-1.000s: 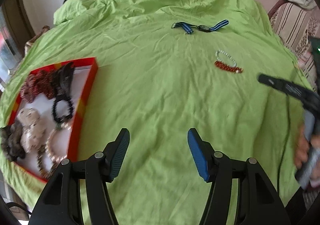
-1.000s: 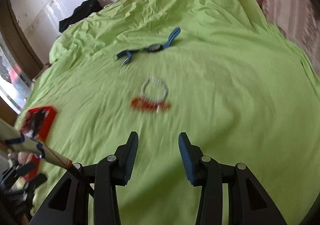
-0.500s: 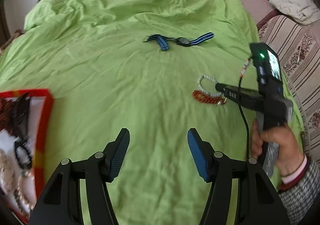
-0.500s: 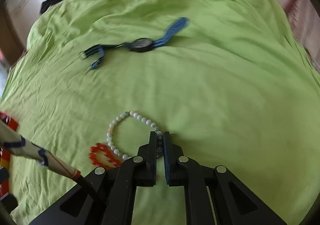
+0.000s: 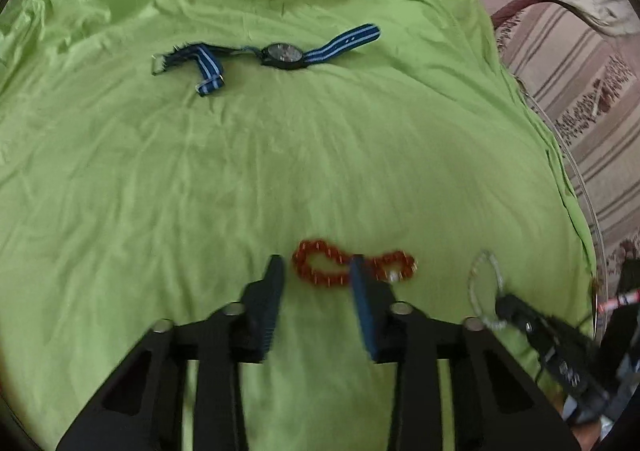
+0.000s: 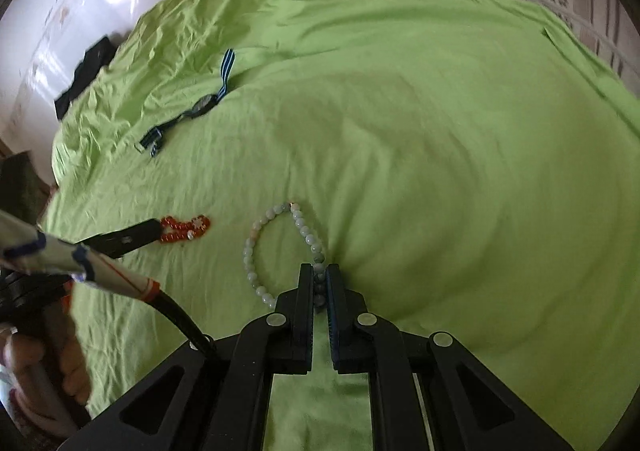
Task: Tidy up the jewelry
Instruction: 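Grasp the red bead bracelet with the left tool while the right tool grasps the pale green bead bracelet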
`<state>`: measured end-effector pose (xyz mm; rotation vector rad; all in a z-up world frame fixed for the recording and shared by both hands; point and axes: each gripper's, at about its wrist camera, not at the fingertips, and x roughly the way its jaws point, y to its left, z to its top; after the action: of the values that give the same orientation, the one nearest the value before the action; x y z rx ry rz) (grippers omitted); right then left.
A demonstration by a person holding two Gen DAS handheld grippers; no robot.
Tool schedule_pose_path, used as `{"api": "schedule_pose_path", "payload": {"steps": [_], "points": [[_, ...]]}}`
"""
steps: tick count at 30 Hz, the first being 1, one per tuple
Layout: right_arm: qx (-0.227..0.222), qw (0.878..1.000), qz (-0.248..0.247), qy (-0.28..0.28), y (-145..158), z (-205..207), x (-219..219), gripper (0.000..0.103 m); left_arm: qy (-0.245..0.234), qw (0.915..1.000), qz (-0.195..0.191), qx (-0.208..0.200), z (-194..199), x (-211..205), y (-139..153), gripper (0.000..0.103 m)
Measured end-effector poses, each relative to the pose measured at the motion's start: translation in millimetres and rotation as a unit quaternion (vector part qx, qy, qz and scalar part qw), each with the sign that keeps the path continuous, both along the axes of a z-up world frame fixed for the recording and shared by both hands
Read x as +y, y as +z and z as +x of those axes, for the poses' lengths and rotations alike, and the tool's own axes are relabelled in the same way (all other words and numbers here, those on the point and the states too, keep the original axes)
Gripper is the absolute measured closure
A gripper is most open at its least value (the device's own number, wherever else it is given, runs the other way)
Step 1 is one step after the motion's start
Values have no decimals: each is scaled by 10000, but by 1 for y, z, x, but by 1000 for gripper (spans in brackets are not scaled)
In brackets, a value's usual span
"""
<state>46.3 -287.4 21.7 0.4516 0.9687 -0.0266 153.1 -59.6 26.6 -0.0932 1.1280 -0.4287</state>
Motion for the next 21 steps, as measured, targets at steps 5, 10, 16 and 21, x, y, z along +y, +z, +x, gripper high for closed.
{"api": "schedule_pose_path", "payload": {"steps": [5,10,16,21], "points": [[-87,9999,-28,96,-3,6,7,96,8,10000,-45,63,1,-5,-8,96],[-98,9998,77,123,-2,4,5,96,-100,9999,12,15,-30,13,8,96],[-53,9997,152,176,-2,2,6,96,-63,9997,220,-32,-75,46,12,95],[-70,9997,125,178,-3,2,7,96,117,9999,34,-68,-73,60,9,95]]}}
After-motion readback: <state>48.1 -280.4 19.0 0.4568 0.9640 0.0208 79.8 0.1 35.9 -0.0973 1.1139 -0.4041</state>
